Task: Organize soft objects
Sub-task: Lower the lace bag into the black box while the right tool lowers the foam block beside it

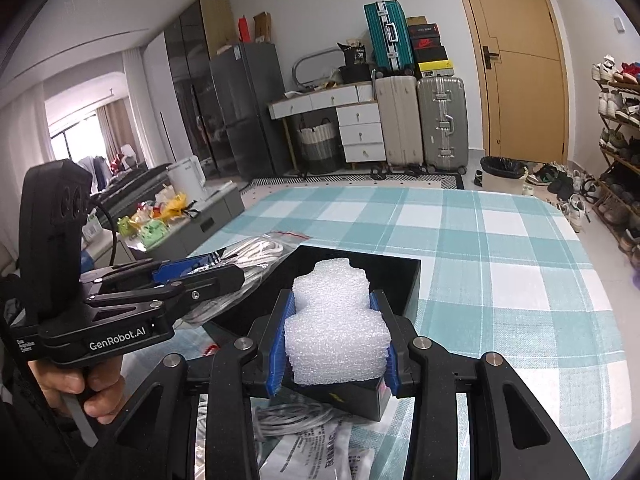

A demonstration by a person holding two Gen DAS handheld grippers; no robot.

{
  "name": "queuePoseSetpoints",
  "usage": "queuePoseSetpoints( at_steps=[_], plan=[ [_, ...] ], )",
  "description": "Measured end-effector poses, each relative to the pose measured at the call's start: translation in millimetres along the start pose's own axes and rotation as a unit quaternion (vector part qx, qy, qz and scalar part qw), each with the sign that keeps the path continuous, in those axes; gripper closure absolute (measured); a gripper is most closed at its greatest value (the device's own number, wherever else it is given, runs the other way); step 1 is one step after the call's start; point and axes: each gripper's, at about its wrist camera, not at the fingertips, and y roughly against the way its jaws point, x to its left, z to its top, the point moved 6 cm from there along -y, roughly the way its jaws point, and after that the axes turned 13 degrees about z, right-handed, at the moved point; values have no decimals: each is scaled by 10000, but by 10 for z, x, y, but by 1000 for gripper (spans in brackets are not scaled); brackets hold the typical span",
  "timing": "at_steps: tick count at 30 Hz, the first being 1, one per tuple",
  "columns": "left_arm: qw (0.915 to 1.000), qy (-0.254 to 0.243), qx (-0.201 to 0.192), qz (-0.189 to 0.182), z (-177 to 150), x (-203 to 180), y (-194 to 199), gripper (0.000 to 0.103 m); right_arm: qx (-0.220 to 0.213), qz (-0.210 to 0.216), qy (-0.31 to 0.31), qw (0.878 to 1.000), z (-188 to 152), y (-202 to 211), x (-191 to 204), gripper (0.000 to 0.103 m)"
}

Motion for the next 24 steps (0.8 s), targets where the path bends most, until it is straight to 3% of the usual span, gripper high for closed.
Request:
queuePoseSetpoints(
  at_steps=[24],
  plan=[
    [9989,-276,365,103,-122,-103,-391,66,717,-307,387,9962,-107,-609,-203,65]
  ],
)
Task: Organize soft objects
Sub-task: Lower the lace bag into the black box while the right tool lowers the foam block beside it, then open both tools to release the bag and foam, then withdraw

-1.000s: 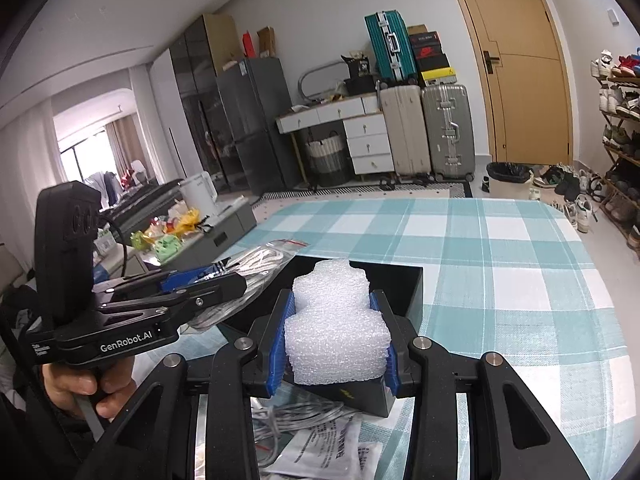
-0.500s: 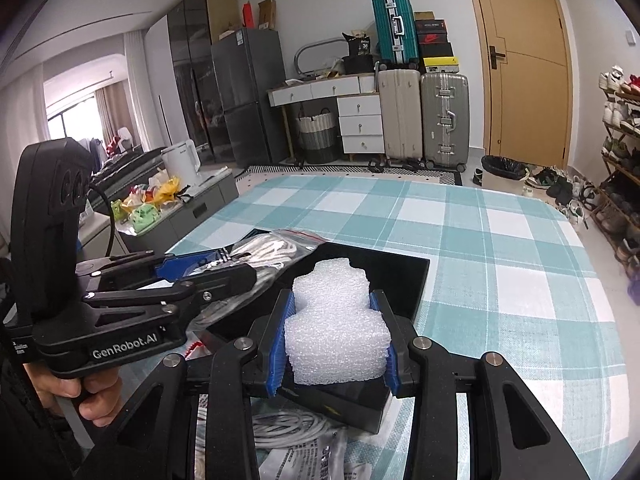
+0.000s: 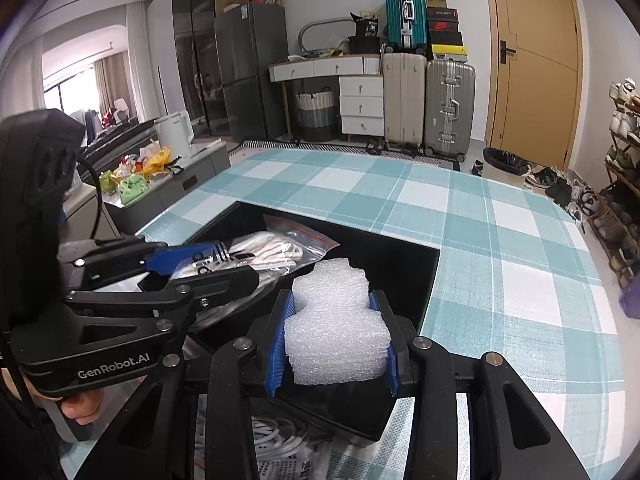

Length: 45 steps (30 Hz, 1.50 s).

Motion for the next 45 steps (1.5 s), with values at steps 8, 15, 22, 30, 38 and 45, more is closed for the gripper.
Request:
queuePoseSetpoints(
  at_steps=[8,15,22,30,38,45],
  plan=[
    [9998,-170,71,21,-50,-60,-20,66,156,34,83,9998,-24,-15,-6,65],
    [9998,-179,70,18,-104,-72,44,66,209,75,177,9996,-87,39,44,64],
    [9999,-130,29,-93,-77,-52,86,46,-122,74,299,9995,-73,239,85,28],
    [9983,400,-391,-147,-18,178,459,2,-408,-198,90,9989,-136,685,26,1],
    [9972,523,-504,149,-157,350,661,0,-263,-186,-69,9995,-390,845,61,1],
    [9972,427,-540,305,-385,396,722,0,-143,-118,-35,9998,-562,871,160,1]
  ],
)
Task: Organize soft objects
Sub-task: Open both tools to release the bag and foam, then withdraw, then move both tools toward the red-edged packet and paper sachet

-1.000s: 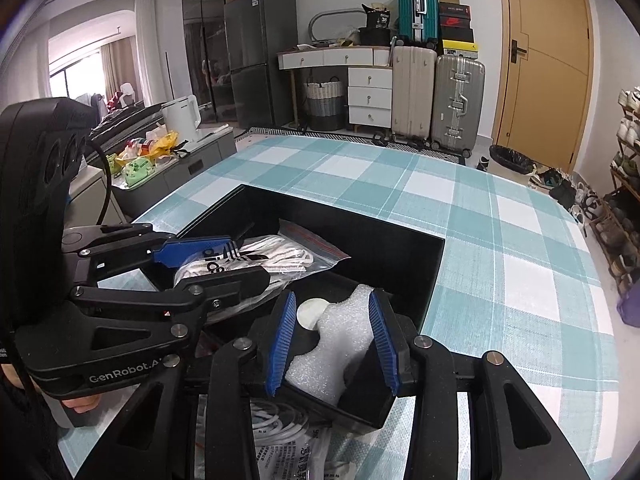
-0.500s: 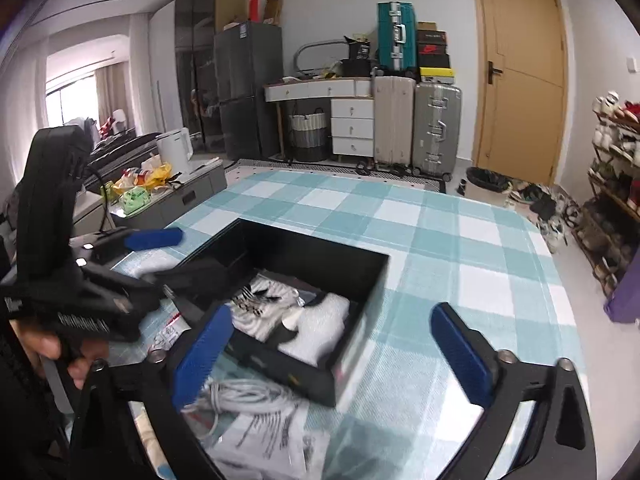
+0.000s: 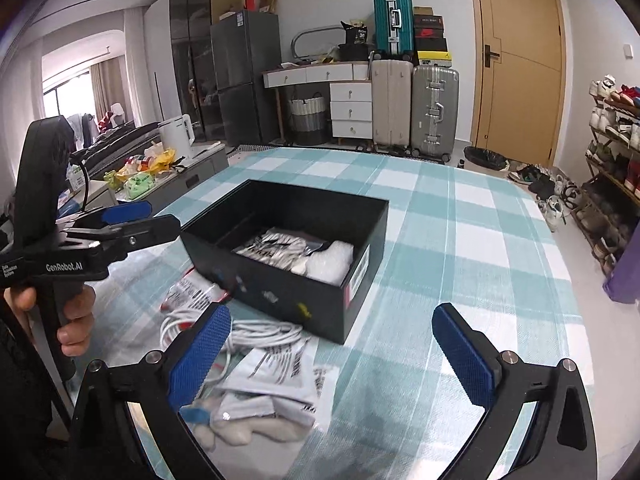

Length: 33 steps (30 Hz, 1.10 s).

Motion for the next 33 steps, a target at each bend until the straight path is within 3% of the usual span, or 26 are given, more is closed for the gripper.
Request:
queuePoseSetpoints(
  at_steps=[13,20,33],
  plan=[
    [9985,-428,273,216,-310,15,29,0,555,84,18,9984,-193,-187,77,1],
    [9981,-359,499,106,-419,60,-24,0,757,211,58,9969,-273,-251,111,1],
    [9981,-357,501,97,-490,91,-44,0,993,443,129,9940,-356,-307,182,1]
  ],
)
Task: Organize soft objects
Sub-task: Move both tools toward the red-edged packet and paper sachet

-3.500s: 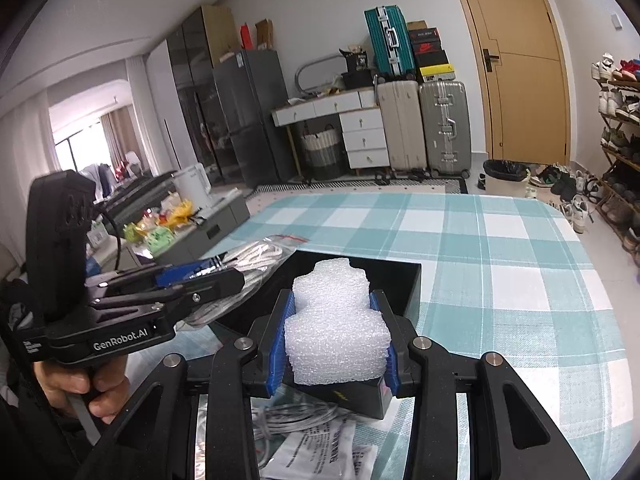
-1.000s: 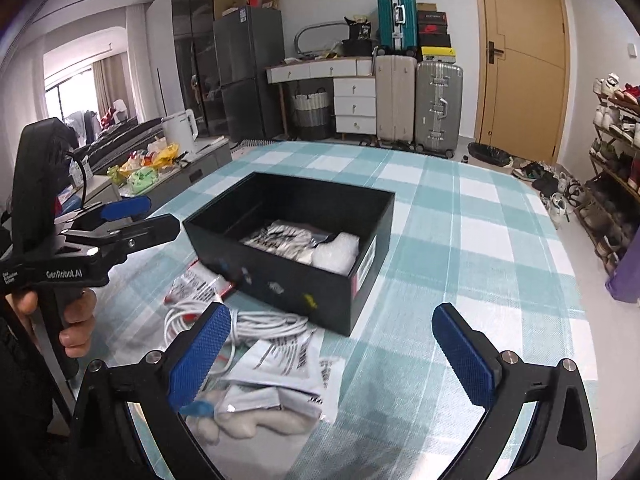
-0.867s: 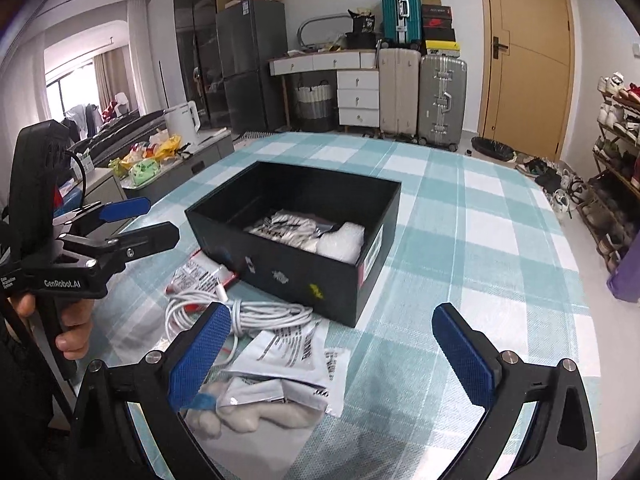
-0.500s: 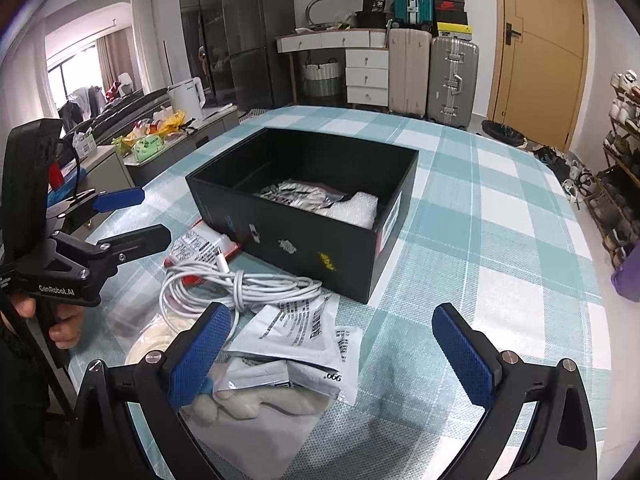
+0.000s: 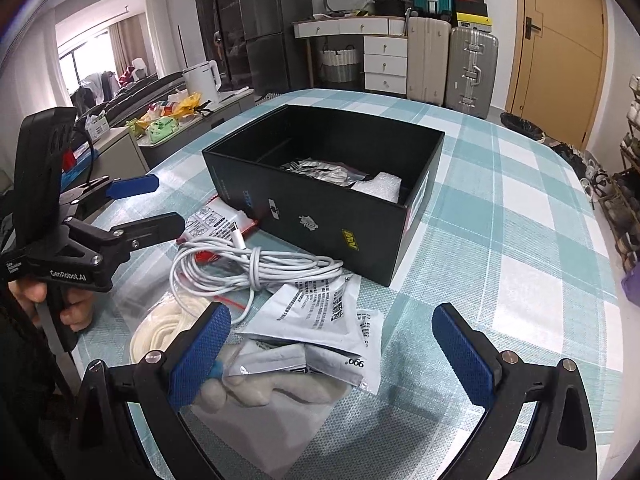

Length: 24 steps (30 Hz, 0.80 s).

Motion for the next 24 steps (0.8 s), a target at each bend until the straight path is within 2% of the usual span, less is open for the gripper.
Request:
queuePoseSetpoints(
  at_steps=[10,24],
  plan=[
    [9999,-75,75,-9,2,-32,-31,0,105,122,-34,9999,-16,-82,57,1],
    [9999,-97,104,-35,-8,-51,-48,0,-2,-104,-227,9997,-3,-39,-86,1]
  ],
)
